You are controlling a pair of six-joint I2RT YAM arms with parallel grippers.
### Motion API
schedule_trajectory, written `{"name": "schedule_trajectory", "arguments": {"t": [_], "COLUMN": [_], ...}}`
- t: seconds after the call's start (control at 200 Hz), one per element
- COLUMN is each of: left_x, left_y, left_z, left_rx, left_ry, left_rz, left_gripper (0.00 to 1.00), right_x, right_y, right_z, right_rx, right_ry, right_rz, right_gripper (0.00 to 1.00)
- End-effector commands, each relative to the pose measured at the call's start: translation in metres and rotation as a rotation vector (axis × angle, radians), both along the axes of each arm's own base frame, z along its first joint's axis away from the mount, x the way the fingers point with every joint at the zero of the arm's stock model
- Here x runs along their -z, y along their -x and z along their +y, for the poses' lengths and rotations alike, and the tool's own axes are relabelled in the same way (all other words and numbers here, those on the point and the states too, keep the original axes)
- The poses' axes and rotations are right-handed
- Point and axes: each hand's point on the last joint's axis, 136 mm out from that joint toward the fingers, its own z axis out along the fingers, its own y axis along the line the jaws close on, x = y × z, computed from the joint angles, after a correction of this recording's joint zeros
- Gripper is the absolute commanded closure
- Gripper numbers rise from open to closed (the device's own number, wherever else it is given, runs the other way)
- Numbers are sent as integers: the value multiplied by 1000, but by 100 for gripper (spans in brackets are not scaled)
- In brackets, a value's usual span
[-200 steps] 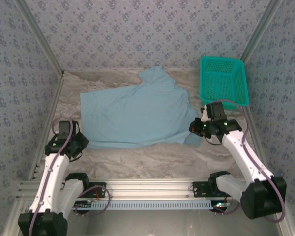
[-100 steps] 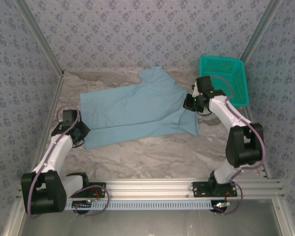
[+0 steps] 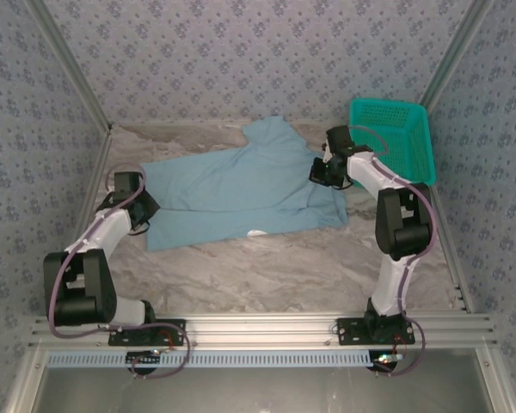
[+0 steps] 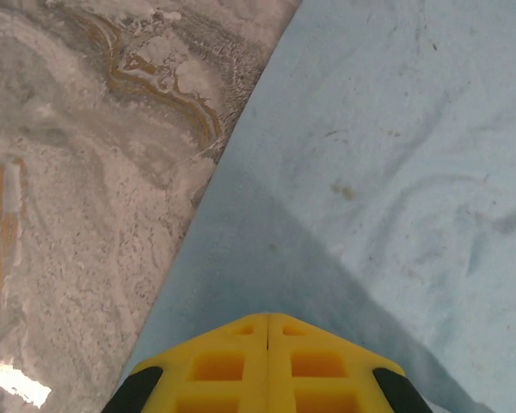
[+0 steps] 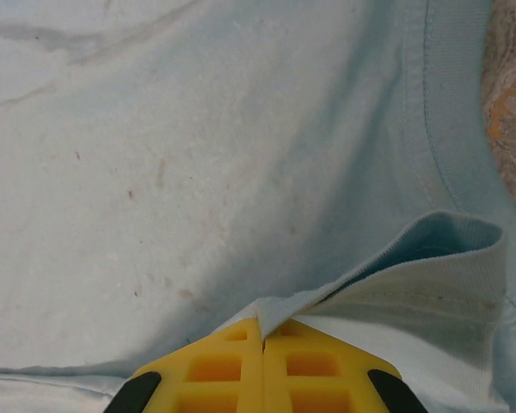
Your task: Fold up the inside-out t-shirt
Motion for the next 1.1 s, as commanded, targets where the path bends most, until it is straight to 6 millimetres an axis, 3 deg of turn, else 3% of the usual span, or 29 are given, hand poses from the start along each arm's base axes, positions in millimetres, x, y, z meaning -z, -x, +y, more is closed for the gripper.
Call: {"name": "schedule_trajectory", "arguments": {"t": [0.0, 0.265, 0.809, 1.094], "left_x": [-16, -1, 12, 25], "left_y": [-21, -27, -12, -19], "left_z": [8, 12, 16, 12], "left_rx": [8, -1, -18, -13], "left_ry": [-44, -55, -41, -11], "left_rz": [-54, -20, 1, 12], "left_gripper": [100, 100, 100, 100], "right_x": [-8, 3, -10, 4], "right_y": [-15, -24, -41, -54], "right_z": [4, 6, 1, 4], "right_rx": [-8, -1, 16, 30], "right_ry": [13, 14, 15, 9], "right_rz": [-44, -22, -59, -50], "right_gripper": [100, 100, 100, 97]}}
